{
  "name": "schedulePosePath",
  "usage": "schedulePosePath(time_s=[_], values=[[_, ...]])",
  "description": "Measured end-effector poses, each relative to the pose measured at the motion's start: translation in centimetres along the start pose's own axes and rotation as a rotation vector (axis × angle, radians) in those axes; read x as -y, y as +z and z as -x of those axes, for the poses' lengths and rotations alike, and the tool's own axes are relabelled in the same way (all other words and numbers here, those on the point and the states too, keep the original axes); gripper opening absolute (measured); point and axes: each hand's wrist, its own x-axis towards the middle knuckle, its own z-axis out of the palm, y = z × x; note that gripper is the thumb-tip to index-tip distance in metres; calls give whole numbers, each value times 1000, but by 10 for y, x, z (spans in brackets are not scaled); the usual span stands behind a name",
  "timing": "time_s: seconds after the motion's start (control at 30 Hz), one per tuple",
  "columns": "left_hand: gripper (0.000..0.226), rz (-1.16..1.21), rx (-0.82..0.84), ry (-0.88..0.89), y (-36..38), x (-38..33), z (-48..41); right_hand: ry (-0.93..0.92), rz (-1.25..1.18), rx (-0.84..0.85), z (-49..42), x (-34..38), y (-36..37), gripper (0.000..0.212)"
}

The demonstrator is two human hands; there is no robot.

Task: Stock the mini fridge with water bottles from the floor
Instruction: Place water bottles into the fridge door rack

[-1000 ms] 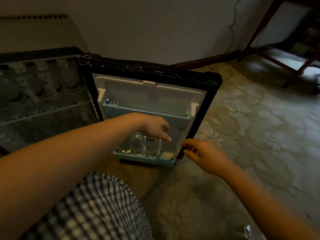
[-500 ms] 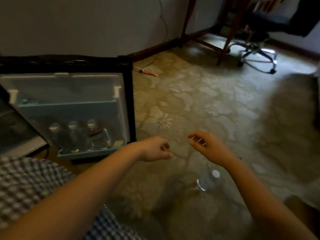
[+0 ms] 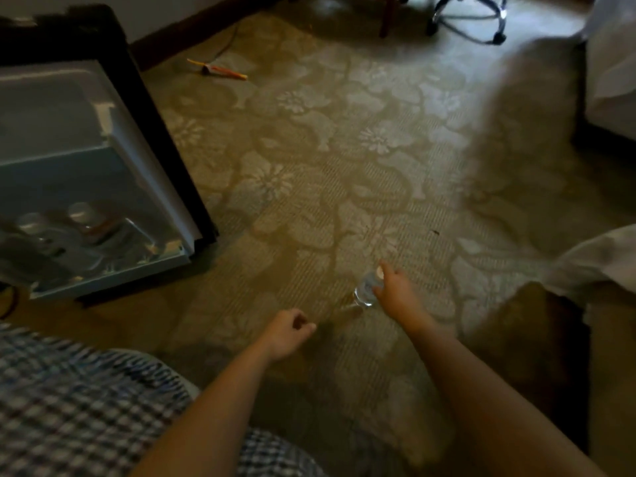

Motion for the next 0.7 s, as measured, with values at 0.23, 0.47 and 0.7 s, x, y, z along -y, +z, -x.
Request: schedulePosePath(time_s=[0.23,0.47,0.7], values=[[26,30,-23,-29,-4,6,-7,-24,231,-120,-8,5,17,45],[48,28,4,-22,-1,1,-1,-119,-4,-210,5,12,-1,33],[87,150,-53,107,-8,-8,4,-397,-231,-267,52,38,-36,20]])
